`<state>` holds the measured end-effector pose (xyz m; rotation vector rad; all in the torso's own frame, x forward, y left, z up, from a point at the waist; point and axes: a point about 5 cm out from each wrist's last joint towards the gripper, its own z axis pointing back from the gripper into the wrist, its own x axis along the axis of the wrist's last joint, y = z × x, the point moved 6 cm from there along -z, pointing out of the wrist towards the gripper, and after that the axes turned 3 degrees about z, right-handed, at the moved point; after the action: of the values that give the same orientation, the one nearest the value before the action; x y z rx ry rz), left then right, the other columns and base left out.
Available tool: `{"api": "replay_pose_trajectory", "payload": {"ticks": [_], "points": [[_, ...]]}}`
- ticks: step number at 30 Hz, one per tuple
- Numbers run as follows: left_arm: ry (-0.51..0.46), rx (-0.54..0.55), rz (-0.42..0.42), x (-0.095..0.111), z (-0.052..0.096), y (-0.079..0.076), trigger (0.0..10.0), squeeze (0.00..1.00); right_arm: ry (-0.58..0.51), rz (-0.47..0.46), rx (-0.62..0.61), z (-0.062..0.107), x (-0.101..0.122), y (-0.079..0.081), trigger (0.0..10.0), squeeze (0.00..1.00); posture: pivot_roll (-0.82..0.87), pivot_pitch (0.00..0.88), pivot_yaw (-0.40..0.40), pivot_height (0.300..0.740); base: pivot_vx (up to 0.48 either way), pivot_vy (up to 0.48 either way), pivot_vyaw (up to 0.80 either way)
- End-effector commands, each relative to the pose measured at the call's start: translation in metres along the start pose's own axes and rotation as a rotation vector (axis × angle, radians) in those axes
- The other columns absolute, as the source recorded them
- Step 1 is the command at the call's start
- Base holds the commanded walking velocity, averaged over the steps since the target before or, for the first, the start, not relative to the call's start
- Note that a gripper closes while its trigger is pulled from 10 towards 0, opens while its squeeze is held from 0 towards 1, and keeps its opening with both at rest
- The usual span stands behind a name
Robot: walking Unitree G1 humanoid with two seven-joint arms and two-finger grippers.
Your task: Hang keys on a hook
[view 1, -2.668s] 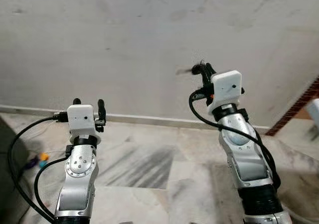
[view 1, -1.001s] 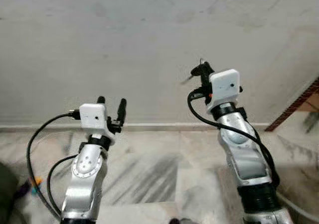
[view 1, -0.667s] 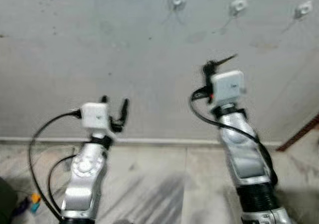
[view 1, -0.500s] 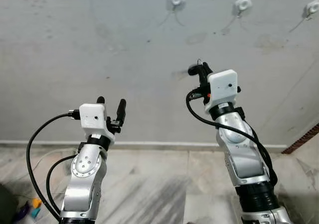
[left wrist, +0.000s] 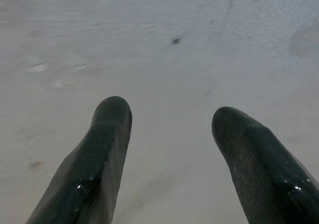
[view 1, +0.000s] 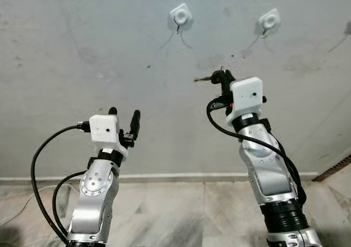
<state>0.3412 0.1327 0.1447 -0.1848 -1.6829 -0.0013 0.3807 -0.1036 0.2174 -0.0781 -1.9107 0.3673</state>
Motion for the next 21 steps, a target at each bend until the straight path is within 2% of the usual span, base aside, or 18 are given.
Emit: {"api": "replay_pose_trajectory", "payload": {"ticks": [1, 16, 20, 21], "points": [[0.005, 0.001, -0.004, -0.001, -0.001, -0.004, 10.0, 0.0, -0.01, 0.009, -0.022, 0.0, 0.002, -0.009, 10.0, 0.0, 0.06, 0.092, -0.021, 0.74, 0.0, 0.0, 0.0], [-0.003, 0.049, -0.043, -0.001, -0.001, 0.002, 10.0, 0.0, -0.006, -0.012, -0.004, 0.0, 0.0, -0.005, 10.0, 0.0, 0.07, 0.09, -0.026, 0.74, 0.0, 0.0, 0.0], [-0.021, 0.079, -0.102, 0.002, 0.0, 0.008, 10.0, 0.0, -0.011, -0.055, 0.041, -0.001, 0.002, 0.003, 10.0, 0.0, 0.08, 0.092, -0.026, 0.74, 0.0, 0.0, 0.0], [-0.03, 0.102, -0.138, 0.003, 0.002, 0.013, 10.0, 0.0, -0.014, -0.078, 0.061, -0.002, 0.004, 0.007, 10.0, 0.0, 0.08, 0.094, -0.026, 0.74, 0.0, 0.0, 0.0]]}}
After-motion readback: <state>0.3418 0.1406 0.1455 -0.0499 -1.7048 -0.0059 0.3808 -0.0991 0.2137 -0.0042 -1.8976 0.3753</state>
